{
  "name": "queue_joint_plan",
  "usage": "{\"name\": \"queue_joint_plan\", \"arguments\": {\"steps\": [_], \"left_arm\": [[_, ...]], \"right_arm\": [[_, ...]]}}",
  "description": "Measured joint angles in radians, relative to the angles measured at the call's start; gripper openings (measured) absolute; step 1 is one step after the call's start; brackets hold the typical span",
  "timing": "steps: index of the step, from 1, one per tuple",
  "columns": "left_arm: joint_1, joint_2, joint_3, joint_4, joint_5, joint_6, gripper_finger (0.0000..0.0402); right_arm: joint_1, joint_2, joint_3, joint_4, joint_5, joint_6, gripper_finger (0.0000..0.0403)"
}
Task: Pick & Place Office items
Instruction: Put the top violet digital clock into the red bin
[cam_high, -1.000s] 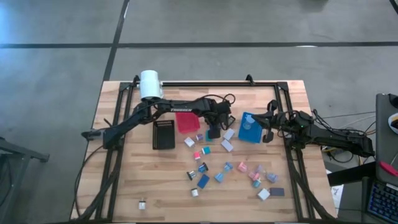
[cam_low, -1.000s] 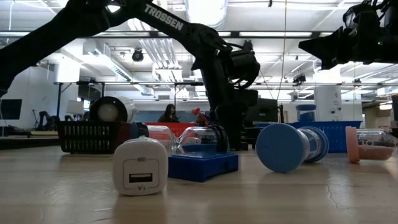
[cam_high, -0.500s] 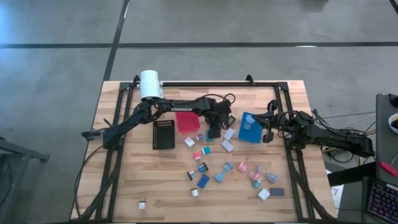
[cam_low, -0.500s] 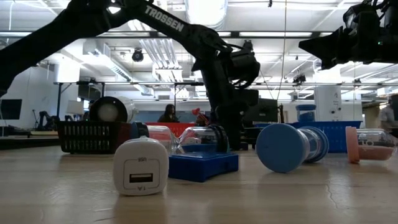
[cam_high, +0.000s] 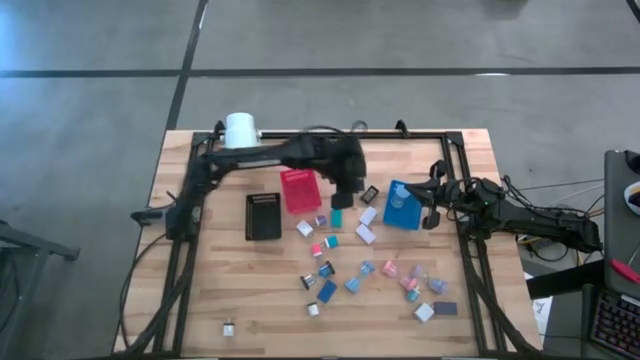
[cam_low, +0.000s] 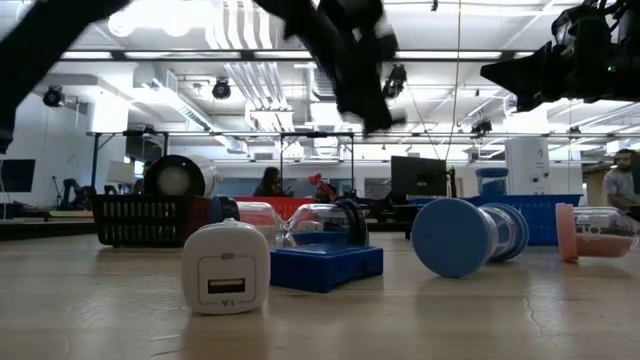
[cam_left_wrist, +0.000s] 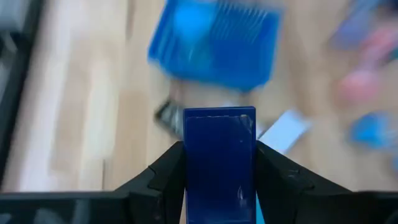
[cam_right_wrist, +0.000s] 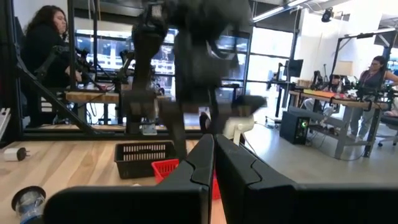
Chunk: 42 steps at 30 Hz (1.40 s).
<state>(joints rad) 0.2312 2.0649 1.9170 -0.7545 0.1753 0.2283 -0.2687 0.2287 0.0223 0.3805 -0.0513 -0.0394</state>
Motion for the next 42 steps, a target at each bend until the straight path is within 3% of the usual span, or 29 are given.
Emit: {"name": "queue_joint_plan", "arguments": {"steps": [4,11,16,21,25,31,42], "left_arm": [[-0.001,-0.247,-0.234,0.201,0.058,-0.001,0.0150],[0.019,-0.743,-0.822,0.590,0.095,-0.064,0.0151],[0.008,-1.066,-1.201,0.820,0.036,-0.257,0.0151],[-0.019,-1.340,-1.489,0.968,-0.024,-0.299,0.0151],[-0.015,-1.531,-1.619,1.024,-0.040,-0.314,0.0151],[-0.018,-1.714,-1.733,1.012,0.019,-0.319,0.0151],[-0.017,-1.795,-1.811,0.993,0.007,-0.326,0.0150]], "right_arm": [[0.000,-0.001,0.000,-0.001,0.000,0.007,0.0013],[0.000,0.000,0.000,-0.009,0.000,0.038,0.0013],[0.000,0.006,0.000,-0.010,0.012,0.071,0.0013],[0.000,0.017,0.000,-0.009,0.051,0.090,0.0013],[0.000,0.020,0.000,-0.008,0.052,0.091,0.0013],[0.000,0.022,0.000,-0.008,0.052,0.092,0.0013],[0.000,0.023,0.000,-0.008,0.052,0.089,0.0013]]}}
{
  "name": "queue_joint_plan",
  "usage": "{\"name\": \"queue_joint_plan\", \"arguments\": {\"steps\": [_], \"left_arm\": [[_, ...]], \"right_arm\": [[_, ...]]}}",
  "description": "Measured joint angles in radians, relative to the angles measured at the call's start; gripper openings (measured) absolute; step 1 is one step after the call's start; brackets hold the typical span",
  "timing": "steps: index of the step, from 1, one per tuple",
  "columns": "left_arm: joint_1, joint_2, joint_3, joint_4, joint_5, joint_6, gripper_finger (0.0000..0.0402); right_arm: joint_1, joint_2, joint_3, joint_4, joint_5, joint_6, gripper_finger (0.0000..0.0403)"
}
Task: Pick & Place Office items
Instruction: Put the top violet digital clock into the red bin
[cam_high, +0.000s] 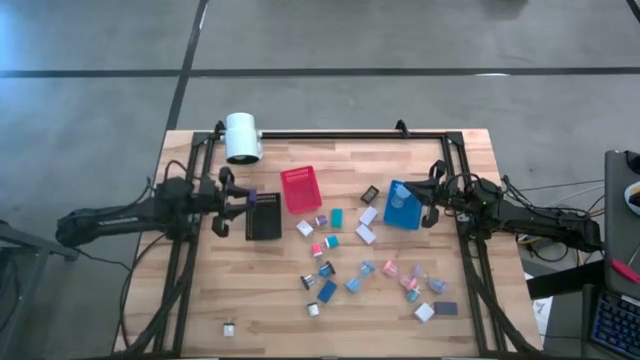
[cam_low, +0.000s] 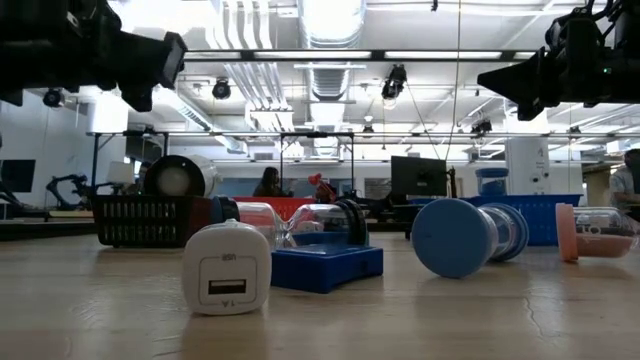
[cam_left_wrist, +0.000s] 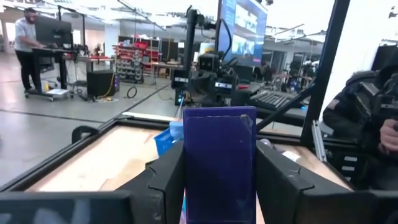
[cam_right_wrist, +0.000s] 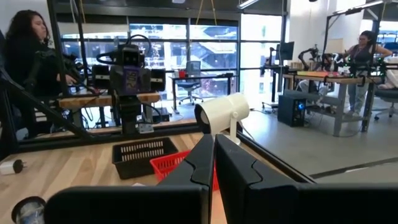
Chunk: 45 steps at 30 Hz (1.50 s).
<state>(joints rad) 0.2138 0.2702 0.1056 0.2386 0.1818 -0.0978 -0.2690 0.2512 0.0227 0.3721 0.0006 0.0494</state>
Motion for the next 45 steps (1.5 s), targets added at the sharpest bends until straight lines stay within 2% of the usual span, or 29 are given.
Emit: {"name": "queue_joint_plan", "arguments": {"steps": [4,11,14,17,20,23,28,36,41,45], "left_arm": [[0.000,0.001,-0.024,-0.006,-0.014,0.005,0.0151],[0.000,0.008,-0.042,0.005,-0.123,-0.041,0.0150],[0.001,0.036,0.032,-0.045,-0.201,-0.053,0.0150],[0.005,0.094,0.176,-0.176,-0.252,-0.020,0.0150],[0.010,0.194,0.347,-0.344,-0.321,0.021,0.0150],[0.011,0.312,0.497,-0.453,-0.349,0.069,0.0150],[0.020,0.544,0.648,-0.547,-0.365,0.114,0.0150],[0.066,0.915,0.763,-0.640,-0.354,0.183,0.0150],[0.092,1.085,0.807,-0.640,-0.320,0.210,0.0151],[0.115,1.195,0.824,-0.642,-0.244,0.211,0.0151]], "right_arm": [[0.001,0.000,0.000,0.000,0.000,0.001,0.0013],[0.001,0.000,0.000,0.000,0.000,0.000,0.0013],[0.001,0.000,0.000,0.003,0.000,-0.006,0.0013],[0.001,0.000,0.000,0.006,0.000,-0.020,0.0013],[0.001,0.000,0.000,0.007,0.000,-0.023,0.0013],[0.000,0.000,0.000,0.008,0.000,-0.028,0.0013],[0.000,0.000,0.000,0.009,0.001,-0.049,0.0013],[0.000,0.002,0.000,0.008,0.002,-0.050,0.0013],[0.000,0.002,0.000,0.004,0.002,-0.033,0.0013],[0.000,0.002,0.000,-0.010,0.002,-0.018,0.0013]]}}
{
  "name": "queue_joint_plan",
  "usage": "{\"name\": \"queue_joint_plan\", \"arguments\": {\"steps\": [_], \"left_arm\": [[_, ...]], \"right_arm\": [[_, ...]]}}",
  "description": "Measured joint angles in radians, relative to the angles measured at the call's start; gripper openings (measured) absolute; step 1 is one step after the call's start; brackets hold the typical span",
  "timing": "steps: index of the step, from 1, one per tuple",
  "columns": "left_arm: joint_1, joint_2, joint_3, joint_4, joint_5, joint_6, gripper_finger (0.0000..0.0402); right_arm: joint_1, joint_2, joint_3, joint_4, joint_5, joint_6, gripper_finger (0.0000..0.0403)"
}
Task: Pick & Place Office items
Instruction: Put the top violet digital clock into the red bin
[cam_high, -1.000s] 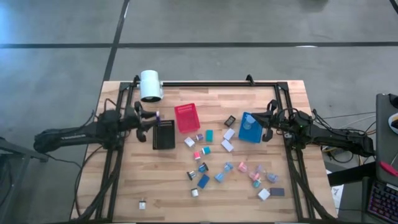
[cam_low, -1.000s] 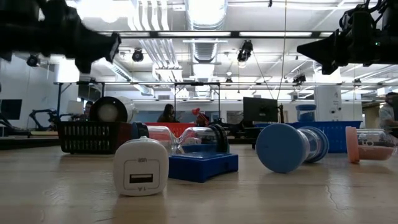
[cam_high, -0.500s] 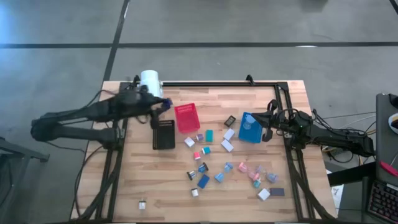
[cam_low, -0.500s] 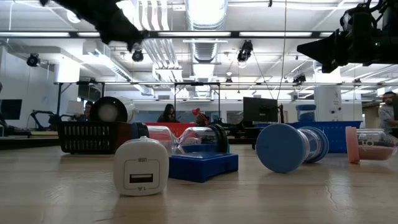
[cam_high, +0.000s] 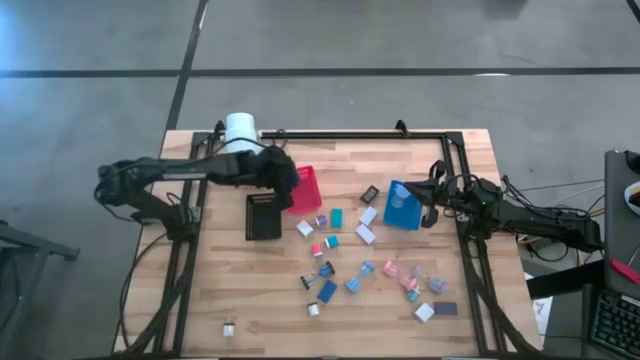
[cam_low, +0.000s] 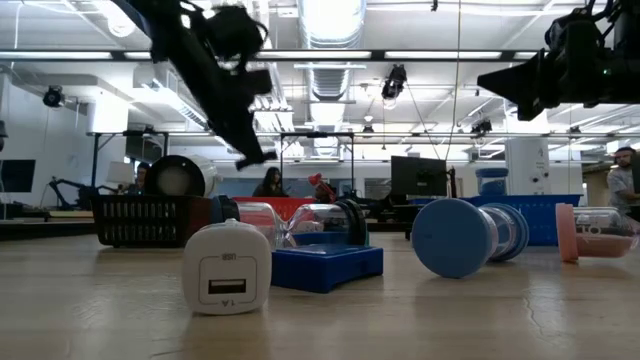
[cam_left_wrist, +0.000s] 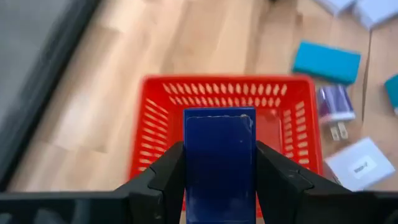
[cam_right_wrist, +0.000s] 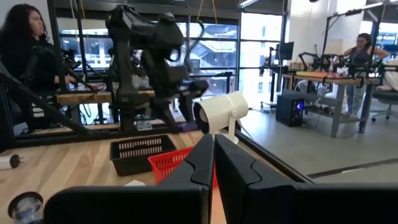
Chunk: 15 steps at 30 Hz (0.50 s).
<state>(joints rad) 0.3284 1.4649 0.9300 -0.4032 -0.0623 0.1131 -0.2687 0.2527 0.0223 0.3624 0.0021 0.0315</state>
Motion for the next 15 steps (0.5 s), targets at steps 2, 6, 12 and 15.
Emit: {"name": "queue_joint_plan", "arguments": {"steps": [2,6,12,15], "left_arm": [[0.009,0.042,0.008,-0.001,0.015,0.000,0.0150],[0.031,0.105,0.031,-0.001,0.019,0.009,0.0150],[0.071,0.177,0.111,-0.001,0.022,0.040,0.0150],[0.088,0.218,0.159,-0.045,0.022,0.047,0.0150]], "right_arm": [[0.000,0.000,0.000,-0.001,0.000,0.000,0.0013],[0.000,0.000,0.000,-0.008,0.000,0.001,0.0013],[0.000,0.000,0.000,-0.008,0.000,-0.005,0.0013],[0.000,0.000,0.000,-0.008,0.000,-0.005,0.0013]]}}
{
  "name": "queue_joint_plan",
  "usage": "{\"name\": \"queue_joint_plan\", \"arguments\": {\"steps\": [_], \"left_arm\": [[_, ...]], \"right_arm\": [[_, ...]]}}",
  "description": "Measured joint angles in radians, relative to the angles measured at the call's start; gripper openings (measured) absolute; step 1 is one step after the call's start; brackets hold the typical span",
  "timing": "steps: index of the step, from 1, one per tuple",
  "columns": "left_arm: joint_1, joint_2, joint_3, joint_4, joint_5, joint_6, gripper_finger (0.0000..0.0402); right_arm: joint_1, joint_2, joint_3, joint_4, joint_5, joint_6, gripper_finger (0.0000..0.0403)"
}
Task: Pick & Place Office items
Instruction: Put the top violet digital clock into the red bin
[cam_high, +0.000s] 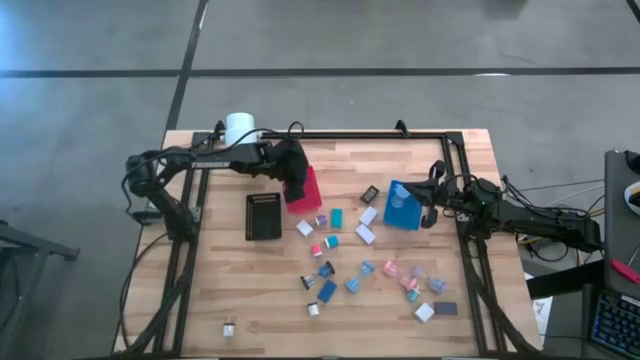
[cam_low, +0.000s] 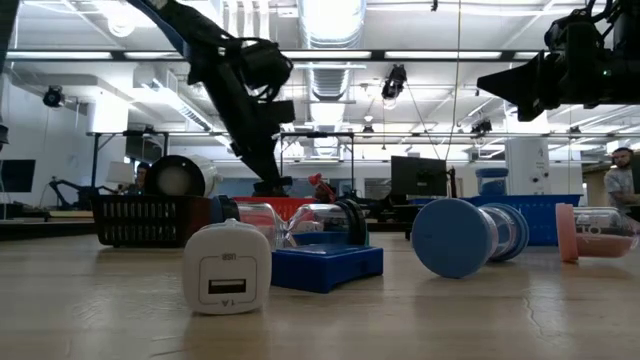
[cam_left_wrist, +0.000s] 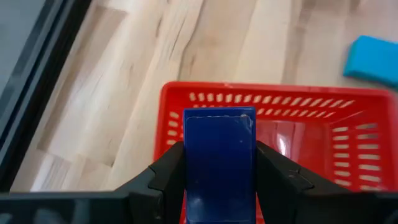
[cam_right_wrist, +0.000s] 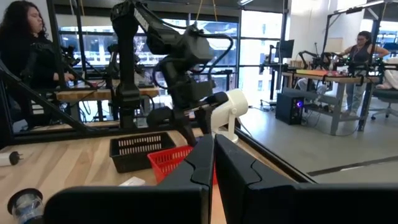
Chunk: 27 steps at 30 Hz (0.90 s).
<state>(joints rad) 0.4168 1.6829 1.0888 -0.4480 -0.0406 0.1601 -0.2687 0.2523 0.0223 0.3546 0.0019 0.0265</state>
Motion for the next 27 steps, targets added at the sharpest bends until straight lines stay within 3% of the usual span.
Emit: {"name": "queue_joint_plan", "arguments": {"steps": [27], "left_arm": [[0.013,0.183,0.023,-0.021,0.007,0.035,0.0150]], "right_arm": [[0.000,-0.001,0.000,0.001,-0.001,-0.001,0.0013]]}}
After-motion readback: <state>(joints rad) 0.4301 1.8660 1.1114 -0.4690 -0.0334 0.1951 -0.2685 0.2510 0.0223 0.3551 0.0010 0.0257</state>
